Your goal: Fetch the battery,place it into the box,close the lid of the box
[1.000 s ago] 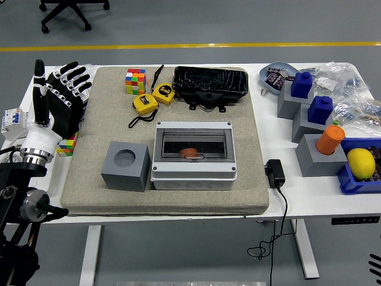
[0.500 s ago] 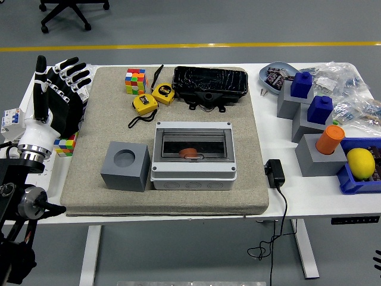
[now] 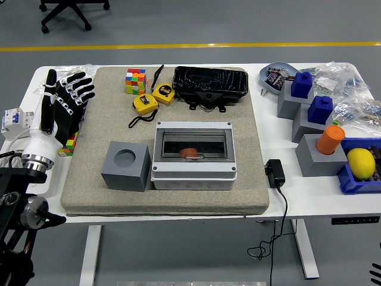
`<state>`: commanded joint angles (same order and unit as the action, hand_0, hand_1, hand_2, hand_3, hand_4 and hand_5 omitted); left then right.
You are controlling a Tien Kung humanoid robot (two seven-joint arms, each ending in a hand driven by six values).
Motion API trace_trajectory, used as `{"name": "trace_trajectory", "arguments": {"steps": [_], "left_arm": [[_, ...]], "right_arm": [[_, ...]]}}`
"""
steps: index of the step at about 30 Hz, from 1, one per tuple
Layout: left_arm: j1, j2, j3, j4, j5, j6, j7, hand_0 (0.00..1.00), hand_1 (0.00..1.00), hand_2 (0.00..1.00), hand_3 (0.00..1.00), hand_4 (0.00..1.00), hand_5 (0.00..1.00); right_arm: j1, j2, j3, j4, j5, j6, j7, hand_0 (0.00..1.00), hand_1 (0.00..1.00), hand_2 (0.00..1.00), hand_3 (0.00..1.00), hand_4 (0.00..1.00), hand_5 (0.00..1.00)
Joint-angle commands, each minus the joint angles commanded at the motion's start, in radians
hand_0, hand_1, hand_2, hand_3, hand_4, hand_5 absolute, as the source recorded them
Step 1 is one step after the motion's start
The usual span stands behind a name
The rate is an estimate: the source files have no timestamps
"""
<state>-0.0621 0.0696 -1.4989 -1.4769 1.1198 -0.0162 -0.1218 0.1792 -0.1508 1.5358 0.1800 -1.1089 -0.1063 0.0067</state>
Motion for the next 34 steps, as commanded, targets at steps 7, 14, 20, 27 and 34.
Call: {"name": "trace_trajectory", "arguments": {"steps": [7,14,20,27,34], "left_arm": [[0.045,0.004,0.024,0.003,0.019,-0.007,0.008,0.641,0.674,0.641,0.639,0.998,0.998],[0.031,0.015,0.043,0.009,0.006,-0.008,0.006,0.678,0.689,0.645,0.640,0.998,0.998],[0.001,0.012,0.072,0.014,0.003,-0.010,0.007,0.692,0.694,0.653,0.634,0.998,0.998],[0.018,-0.005,0.074,0.014,-0.007,0.011,0.002,0.687,0.693,0.656,0.643,0.998,0.998],[0.026,-0.008,0.108,0.016,-0.014,0.024,0.006,0.687,0.693,0.656,0.643,0.998,0.998]], "right_arm": [[-0.012,0.009,0.046,0.000,-0.046,-0.001,-0.010,0.896,0.785,0.754,0.785,0.998,0.998],[-0.016,0.004,0.039,0.000,-0.043,0.002,-0.008,0.900,0.786,0.754,0.781,0.998,0.998],[-0.028,0.012,0.075,0.000,-0.069,0.000,-0.009,0.899,0.787,0.754,0.780,0.998,0.998],[-0.053,0.027,0.064,0.000,-0.066,-0.014,0.016,0.910,0.802,0.779,0.823,0.998,0.998],[-0.097,0.039,-0.083,0.000,0.168,0.004,0.116,0.910,0.802,0.779,0.823,0.998,0.998]]}}
